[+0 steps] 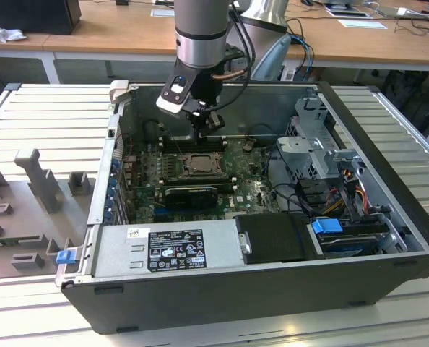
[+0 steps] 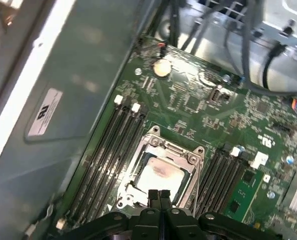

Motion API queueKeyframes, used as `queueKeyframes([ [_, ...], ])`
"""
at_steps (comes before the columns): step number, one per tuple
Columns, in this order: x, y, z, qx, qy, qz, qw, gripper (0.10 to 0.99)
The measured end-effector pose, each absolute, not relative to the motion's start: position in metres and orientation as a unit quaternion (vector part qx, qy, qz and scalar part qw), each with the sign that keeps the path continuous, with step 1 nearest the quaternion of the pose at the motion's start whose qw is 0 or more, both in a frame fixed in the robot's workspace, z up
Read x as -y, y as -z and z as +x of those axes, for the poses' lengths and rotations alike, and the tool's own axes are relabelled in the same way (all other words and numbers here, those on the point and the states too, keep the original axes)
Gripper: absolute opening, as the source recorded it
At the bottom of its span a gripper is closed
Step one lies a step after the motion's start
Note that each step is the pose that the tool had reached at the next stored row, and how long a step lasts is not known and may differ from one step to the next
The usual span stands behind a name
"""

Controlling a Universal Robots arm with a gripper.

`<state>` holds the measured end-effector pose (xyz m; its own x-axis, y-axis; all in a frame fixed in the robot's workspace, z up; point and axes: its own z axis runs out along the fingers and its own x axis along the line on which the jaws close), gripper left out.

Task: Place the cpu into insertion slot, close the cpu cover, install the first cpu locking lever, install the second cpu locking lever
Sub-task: 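Install the first cpu locking lever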

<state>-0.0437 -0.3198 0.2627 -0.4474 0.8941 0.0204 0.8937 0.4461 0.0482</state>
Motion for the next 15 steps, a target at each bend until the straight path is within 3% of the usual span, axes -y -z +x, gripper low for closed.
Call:
queueKeyframes([
  [15,0.3198,-0.262,-0.0437,-0.909,-0.026,0.415,0.001,0.106],
])
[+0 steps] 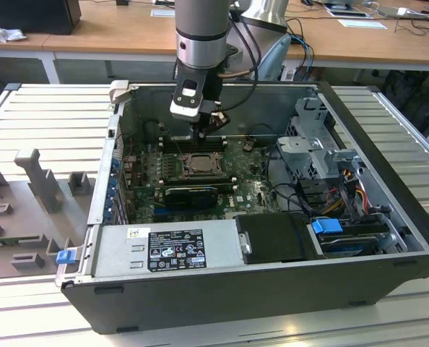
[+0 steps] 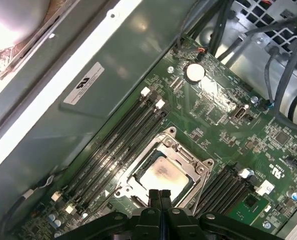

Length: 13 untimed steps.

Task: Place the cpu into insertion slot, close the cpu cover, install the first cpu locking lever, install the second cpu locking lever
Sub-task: 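Install the first cpu locking lever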

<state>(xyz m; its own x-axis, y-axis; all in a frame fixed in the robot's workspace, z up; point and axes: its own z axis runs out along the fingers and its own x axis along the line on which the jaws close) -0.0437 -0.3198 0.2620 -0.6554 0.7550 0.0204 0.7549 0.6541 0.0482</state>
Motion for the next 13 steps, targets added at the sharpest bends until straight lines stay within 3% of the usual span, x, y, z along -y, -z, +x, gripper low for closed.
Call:
queueKeyframes([
  [13,0.3198,-0.2621,-0.0437,-0.942,-0.026,0.335,-0.002,0.106],
])
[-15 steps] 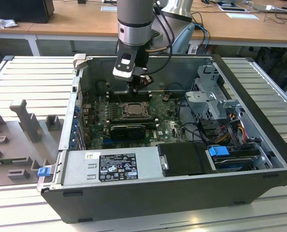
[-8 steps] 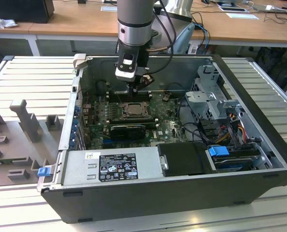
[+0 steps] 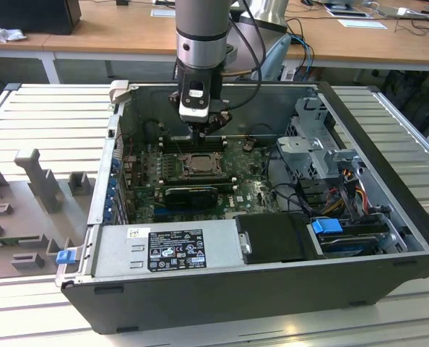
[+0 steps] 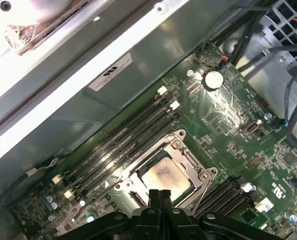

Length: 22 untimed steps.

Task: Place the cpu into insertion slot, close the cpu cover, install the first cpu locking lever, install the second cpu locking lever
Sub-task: 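Install the first cpu locking lever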

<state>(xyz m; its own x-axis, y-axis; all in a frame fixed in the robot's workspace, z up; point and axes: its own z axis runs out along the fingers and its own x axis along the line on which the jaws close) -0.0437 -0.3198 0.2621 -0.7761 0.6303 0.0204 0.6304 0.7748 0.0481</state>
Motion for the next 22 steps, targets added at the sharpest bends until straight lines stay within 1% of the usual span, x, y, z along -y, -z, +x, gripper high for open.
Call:
queueKeyframes([
  [22,0.3198,-0.262,-0.0437,0.974,0.026,-0.224,0.005,0.106],
])
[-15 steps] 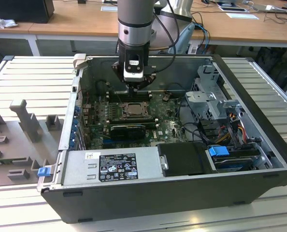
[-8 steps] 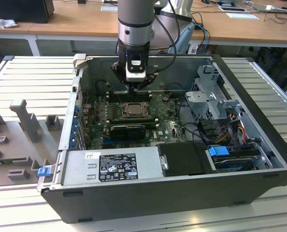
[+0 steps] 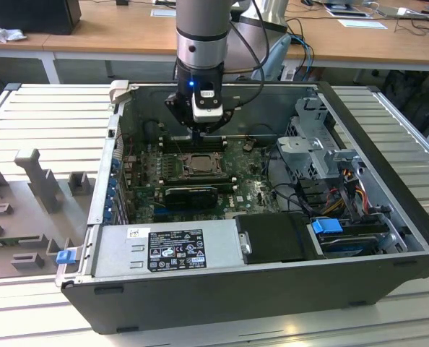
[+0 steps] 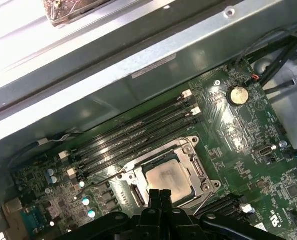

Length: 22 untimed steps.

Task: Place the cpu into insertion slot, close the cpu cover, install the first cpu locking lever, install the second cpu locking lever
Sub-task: 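Install the first cpu locking lever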

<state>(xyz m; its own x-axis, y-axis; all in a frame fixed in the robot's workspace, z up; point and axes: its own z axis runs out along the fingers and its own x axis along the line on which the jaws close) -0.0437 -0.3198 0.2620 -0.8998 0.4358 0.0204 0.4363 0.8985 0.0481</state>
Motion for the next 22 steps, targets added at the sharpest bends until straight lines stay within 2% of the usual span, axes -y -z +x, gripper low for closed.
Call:
queueKeyframes([
  [22,0.3198,-0.262,-0.0437,0.99,0.025,-0.138,0.007,0.106],
])
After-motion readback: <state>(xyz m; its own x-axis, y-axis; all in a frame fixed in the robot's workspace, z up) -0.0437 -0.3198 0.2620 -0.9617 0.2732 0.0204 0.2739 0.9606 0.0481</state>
